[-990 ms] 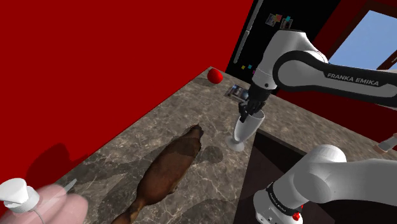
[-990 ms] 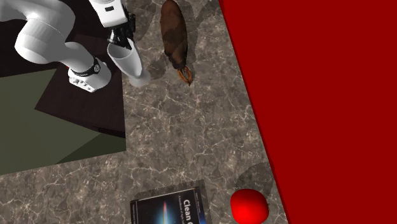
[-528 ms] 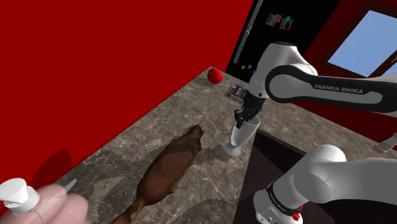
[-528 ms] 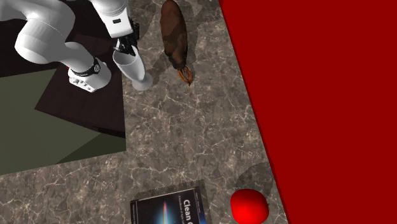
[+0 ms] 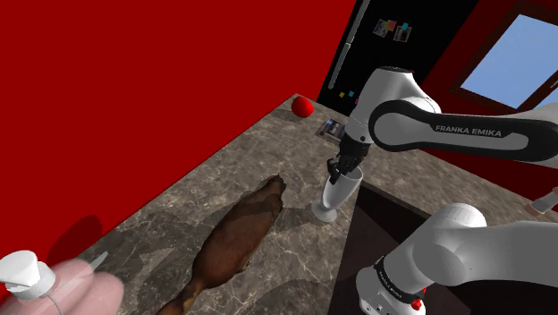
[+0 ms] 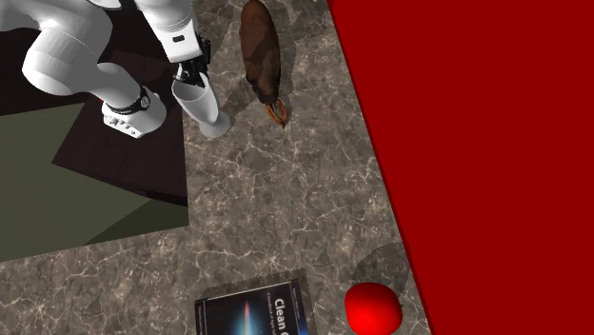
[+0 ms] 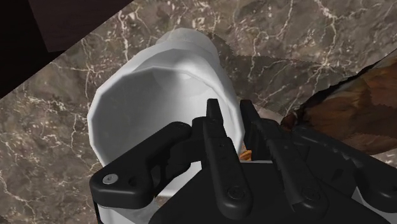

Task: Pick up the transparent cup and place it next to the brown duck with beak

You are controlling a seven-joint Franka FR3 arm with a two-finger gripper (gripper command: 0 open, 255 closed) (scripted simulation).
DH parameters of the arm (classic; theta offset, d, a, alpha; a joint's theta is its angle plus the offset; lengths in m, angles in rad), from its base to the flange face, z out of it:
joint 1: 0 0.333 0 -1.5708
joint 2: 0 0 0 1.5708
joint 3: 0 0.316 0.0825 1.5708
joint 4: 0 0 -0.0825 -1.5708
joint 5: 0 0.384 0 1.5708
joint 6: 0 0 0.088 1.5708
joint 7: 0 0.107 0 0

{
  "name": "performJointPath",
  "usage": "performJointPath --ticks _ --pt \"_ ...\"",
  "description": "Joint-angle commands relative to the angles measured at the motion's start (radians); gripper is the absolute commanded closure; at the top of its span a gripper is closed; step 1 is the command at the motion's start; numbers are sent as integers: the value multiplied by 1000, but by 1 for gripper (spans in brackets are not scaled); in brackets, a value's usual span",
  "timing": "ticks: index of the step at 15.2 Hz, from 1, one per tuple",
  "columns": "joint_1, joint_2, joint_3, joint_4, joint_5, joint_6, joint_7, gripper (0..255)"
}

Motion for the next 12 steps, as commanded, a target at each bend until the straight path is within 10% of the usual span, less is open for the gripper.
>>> performJointPath --ticks 1,2,12 --pt "0 0 0 0 0 0 0 255" --pt "0 0 0 0 0 0 0 0" --pt "-4 -23 -8 116 -8 -138 1 0"
